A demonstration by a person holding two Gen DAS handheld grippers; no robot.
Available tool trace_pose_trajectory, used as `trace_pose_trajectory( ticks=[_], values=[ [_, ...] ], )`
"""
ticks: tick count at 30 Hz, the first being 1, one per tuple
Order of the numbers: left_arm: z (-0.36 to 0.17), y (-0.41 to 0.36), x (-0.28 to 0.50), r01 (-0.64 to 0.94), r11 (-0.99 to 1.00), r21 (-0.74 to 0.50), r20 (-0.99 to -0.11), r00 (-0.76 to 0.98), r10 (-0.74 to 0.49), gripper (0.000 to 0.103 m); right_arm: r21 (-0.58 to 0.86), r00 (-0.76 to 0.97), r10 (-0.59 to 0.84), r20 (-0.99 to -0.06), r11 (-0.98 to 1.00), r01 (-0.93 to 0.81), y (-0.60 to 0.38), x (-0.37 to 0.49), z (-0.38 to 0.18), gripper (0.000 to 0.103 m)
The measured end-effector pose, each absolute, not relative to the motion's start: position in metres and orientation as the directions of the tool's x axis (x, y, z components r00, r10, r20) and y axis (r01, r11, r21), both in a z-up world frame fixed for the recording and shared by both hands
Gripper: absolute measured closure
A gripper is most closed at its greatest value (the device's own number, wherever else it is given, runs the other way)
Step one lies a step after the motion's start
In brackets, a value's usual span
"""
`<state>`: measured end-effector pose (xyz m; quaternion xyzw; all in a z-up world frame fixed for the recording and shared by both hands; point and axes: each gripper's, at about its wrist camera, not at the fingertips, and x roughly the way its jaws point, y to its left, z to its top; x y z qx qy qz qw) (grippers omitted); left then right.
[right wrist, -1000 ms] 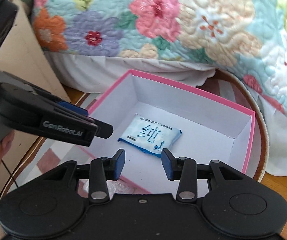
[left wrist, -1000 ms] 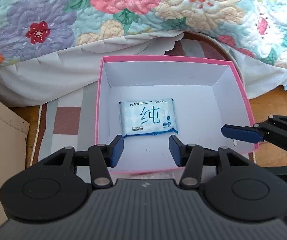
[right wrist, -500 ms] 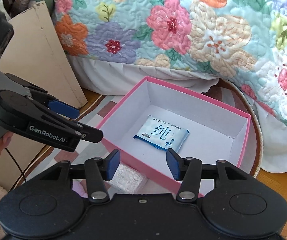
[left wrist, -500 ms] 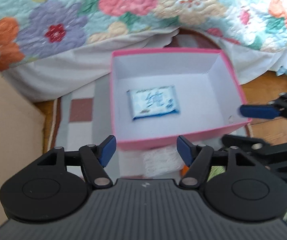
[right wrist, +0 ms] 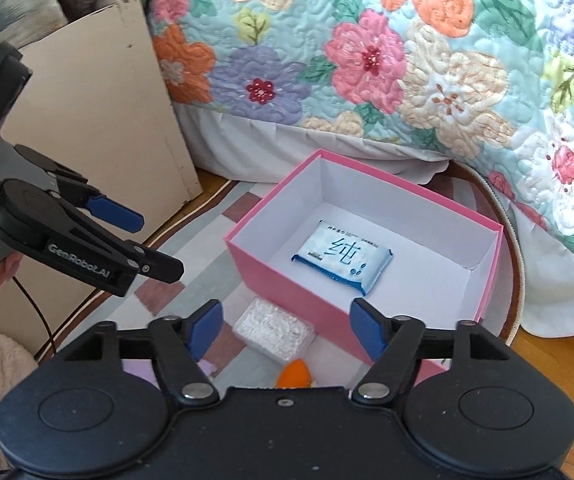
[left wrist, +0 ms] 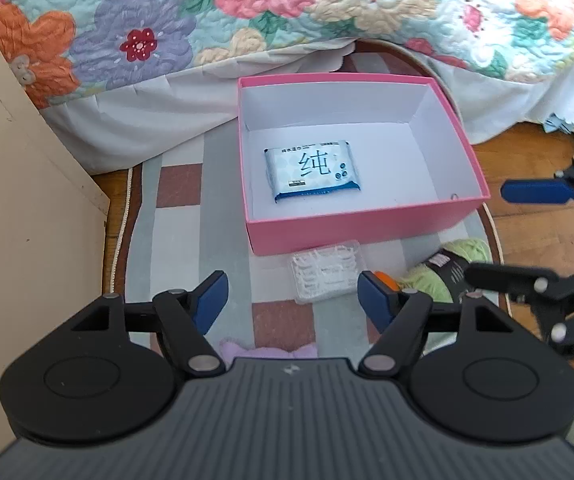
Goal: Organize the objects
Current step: 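Withdraw both tools from the box and move toward the purple plush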
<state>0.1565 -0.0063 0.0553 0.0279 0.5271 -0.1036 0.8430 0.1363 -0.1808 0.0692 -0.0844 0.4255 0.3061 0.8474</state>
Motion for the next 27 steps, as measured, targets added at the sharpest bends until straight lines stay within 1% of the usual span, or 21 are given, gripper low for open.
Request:
trace_pose_trajectory(
  ticks=[1,8,13,18,20,23,27],
  values=[
    [0.057,-0.005,0.153,0.205,0.977,-0.059,-0.893,0.426,-0.143,0.031,0.123,0.449,0.454,-0.77,0.795,-0.594,-0.181,0.133,0.069,0.013],
    [0.054,0.001,0.128,0.219,0.975,-0.045,-0.904,0.407,-0.133,0.025,0.147,0.418,0.488,-0.766,0.766,-0.625,-0.177,0.113,0.069,0.013],
    [0.045,0.007,0.113,0.22,0.975,-0.034,-0.917,0.381,-0.118,0.022,0.127,0.395,0.498,-0.772,0.73,-0.672,-0.171,0.095,0.071,0.012],
    [0.038,0.015,0.1,0.217,0.974,-0.06,-0.925,0.354,-0.135,0.011,0.124,0.349,0.516,-0.783,0.678,-0.724,-0.164,0.078,0.069,0.01],
    [0.034,0.016,0.096,0.224,0.973,-0.06,-0.927,0.349,-0.137,0.008,0.118,0.333,0.519,-0.787,0.657,-0.745,-0.16,0.073,0.065,0.01],
    [0.026,0.017,0.091,0.222,0.973,-0.069,-0.934,0.328,-0.141,0.008,0.122,0.308,0.533,-0.788,0.625,-0.771,-0.154,0.067,0.059,0.01],
    [0.013,0.023,0.086,0.2,0.971,-0.131,-0.939,0.288,-0.186,0.008,0.137,0.278,0.55,-0.787,0.596,-0.791,-0.148,0.062,0.049,0.01]
  ],
)
